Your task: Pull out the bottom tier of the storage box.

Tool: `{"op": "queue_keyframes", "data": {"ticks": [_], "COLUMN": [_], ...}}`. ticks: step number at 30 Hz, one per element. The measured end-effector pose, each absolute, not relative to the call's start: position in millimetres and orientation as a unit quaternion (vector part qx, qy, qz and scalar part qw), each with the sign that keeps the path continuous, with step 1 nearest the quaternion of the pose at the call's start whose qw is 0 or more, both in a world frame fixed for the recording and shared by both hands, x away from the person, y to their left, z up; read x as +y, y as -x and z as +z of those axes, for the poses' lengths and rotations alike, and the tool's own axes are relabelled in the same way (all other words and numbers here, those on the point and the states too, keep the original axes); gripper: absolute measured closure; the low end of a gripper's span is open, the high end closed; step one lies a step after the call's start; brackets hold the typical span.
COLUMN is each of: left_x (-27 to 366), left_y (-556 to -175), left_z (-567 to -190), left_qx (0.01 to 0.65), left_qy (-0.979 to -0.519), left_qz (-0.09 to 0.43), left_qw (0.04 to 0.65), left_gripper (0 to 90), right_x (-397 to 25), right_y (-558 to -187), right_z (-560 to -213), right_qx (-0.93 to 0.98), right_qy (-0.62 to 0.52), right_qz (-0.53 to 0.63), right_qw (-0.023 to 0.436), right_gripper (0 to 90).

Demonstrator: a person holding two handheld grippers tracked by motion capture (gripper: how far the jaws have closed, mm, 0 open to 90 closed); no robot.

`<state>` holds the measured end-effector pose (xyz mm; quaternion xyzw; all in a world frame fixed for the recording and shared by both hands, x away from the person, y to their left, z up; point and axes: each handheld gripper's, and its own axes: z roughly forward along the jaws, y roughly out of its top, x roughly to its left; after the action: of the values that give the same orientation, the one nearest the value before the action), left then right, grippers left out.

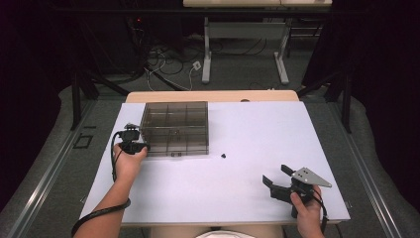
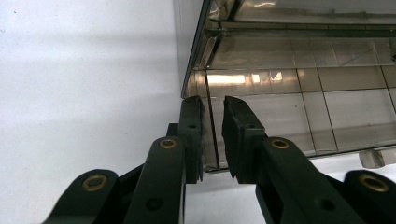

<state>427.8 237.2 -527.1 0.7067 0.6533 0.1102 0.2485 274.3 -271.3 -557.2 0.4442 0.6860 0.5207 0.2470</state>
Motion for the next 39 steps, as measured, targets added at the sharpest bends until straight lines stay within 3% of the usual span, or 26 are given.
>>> {"op": "queue_keyframes", "data": {"ticks": [10, 39], "left_x": [237.2, 236.2], "left_y": [-428.6, -427.8], "left_z": [-529.8, -529.7], "left_qx": [0.660, 0.672], "left_qy": [-0.703, -0.692], "left_qz": [0.102, 0.099], "left_qw": [0.245, 0.243], "left_gripper": [84.5, 86.4], "right_x": [-271.5, -271.3], "right_y": [-274.1, -274.0], "right_z": [-556.9, -556.8], "right_qx": [0.686, 0.685], "right_qy": [-0.445, -0.444], "right_qz": [0.520, 0.520], "right_qw": [0.247, 0.250], "right_gripper": [15.1, 15.1]}}
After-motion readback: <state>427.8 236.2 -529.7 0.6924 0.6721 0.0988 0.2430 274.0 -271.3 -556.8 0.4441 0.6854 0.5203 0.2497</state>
